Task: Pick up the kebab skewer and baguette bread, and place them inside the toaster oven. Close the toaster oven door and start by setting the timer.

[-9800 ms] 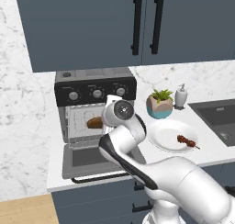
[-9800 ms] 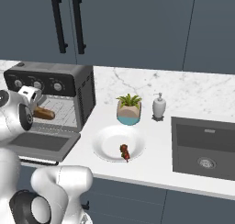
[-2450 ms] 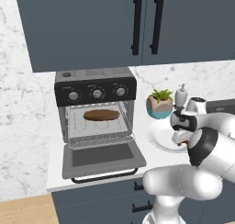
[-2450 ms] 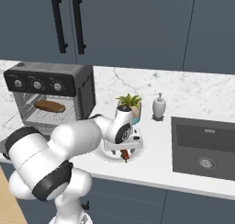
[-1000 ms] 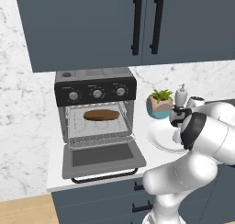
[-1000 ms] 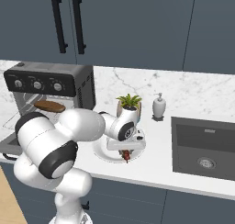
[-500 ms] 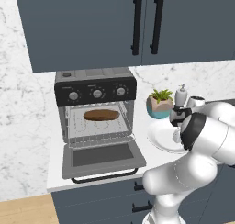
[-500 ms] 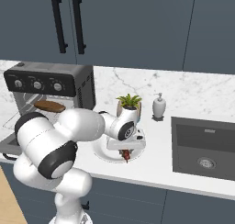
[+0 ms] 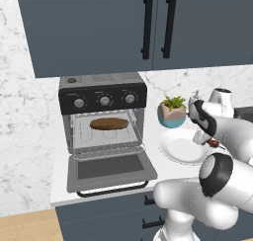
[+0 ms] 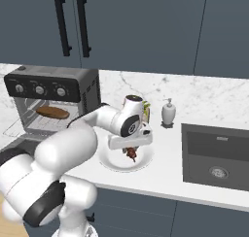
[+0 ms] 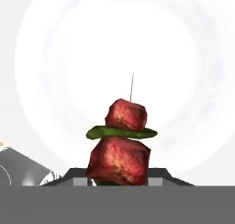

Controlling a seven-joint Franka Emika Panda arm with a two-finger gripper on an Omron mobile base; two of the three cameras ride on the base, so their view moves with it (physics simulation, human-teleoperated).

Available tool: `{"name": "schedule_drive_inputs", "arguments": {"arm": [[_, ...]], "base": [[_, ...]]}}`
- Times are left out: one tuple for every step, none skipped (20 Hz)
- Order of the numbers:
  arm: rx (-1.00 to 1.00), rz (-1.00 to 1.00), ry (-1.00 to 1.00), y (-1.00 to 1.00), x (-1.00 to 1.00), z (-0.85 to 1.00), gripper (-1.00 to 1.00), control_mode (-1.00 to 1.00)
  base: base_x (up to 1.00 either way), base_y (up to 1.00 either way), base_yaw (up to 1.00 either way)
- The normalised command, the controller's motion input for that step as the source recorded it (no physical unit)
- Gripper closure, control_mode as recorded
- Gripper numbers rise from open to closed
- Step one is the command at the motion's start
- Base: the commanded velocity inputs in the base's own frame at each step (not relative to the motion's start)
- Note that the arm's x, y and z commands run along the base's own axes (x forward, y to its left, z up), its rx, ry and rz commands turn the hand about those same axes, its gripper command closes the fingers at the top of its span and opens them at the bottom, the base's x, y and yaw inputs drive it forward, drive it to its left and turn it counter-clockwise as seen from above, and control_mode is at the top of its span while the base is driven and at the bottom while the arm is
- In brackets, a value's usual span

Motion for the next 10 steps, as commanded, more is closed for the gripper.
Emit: {"name": "schedule_drive_inputs", "arguments": {"arm": [[-0.01,0.0,-0.21,0.54,-0.48,1.0,1.0,-1.0],[-0.01,0.0,-0.22,0.56,-0.46,1.0,1.0,-1.0],[-0.04,0.0,-0.21,0.63,-0.52,1.0,1.0,-1.0],[-0.13,0.05,-0.26,0.8,-0.87,0.59,1.0,-1.0],[-0.15,0.04,-0.28,0.81,-0.78,0.52,1.0,-1.0],[-0.14,0.03,-0.31,0.81,-0.84,0.62,1.0,-1.0],[-0.08,0.0,-0.3,0.72,-0.69,0.86,1.0,-1.0],[-0.13,0.0,-0.34,0.78,-0.48,0.91,1.0,-1.0],[-0.1,0.0,-0.33,0.71,-0.44,0.95,1.0,-1.0],[-0.09,0.01,-0.36,0.51,-0.58,0.86,1.0,-1.0]], "base": [[0.0,0.0,0.0],[0.0,0.0,0.0],[0.0,0.0,0.0],[0.0,0.0,0.0],[0.0,0.0,0.0],[0.0,0.0,0.0],[0.0,0.0,0.0],[0.0,0.0,0.0],[0.0,0.0,0.0],[0.0,0.0,0.0]]}}
